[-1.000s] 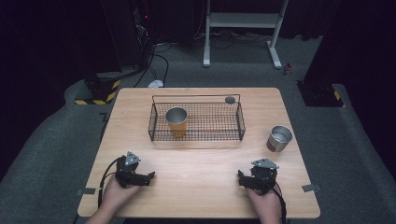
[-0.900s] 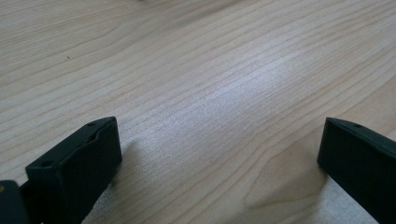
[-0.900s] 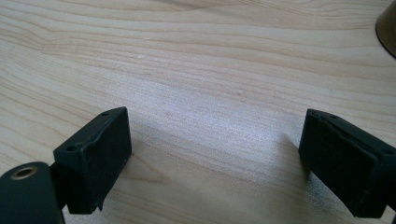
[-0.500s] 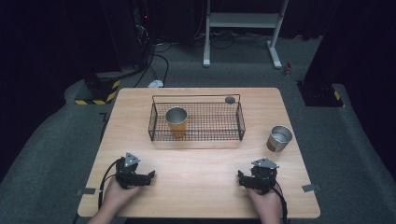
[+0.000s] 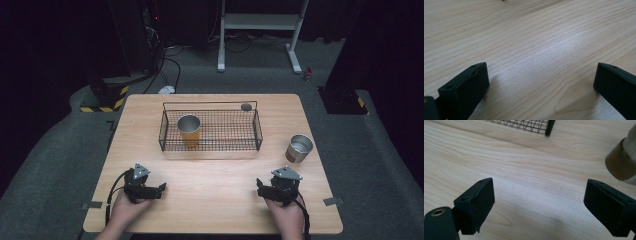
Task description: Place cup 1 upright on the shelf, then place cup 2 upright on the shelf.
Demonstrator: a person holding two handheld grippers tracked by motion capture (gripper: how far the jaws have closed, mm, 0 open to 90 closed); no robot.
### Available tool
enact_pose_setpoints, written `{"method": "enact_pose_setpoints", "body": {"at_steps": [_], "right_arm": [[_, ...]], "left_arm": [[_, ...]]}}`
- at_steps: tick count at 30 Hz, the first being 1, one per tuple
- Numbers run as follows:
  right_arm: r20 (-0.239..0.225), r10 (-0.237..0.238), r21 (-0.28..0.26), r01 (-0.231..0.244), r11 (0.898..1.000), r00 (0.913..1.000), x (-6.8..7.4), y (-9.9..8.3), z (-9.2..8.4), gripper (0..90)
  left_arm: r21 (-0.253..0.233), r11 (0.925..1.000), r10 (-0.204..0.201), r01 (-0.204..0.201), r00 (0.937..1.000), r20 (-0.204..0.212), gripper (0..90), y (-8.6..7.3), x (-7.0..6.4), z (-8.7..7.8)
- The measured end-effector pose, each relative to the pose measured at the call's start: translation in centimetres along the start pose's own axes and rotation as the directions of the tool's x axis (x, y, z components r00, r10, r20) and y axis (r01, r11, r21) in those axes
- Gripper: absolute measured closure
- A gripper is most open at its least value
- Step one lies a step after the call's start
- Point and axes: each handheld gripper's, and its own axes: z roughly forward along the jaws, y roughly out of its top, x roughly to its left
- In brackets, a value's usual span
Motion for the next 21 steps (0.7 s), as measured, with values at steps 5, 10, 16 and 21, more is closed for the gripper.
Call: {"method": "enact_pose_setpoints", "body": {"at_steps": [5,10,16,21], "right_arm": [[0.005,0.031,-0.012,-0.031,0.999,0.9995,-0.4,0.3,0.1,9.9],[0.028,0.049,-0.021,-0.048,0.999,0.9984,-1.6,0.1,0.0,9.9],[0.05,0.077,-0.02,-0.076,0.997,0.9958,-2.5,-0.3,0.0,9.9],[0.075,0.11,-0.024,-0.108,0.994,0.9912,-3.1,-0.2,-0.1,9.9]], "left_arm": [[0.001,1.0,-0.01,0.01,0.9999,-0.011,0.4,-0.1,-0.1,-0.1],[0.002,1.0,-0.01,0.01,0.9999,-0.012,0.3,0.0,-0.1,-0.1],[0.001,0.9999,-0.012,0.012,0.9999,-0.009,0.3,-0.1,-0.1,0.0],[0.0,0.9999,-0.012,0.012,0.9999,-0.009,0.3,-0.1,-0.1,0.0]]}}
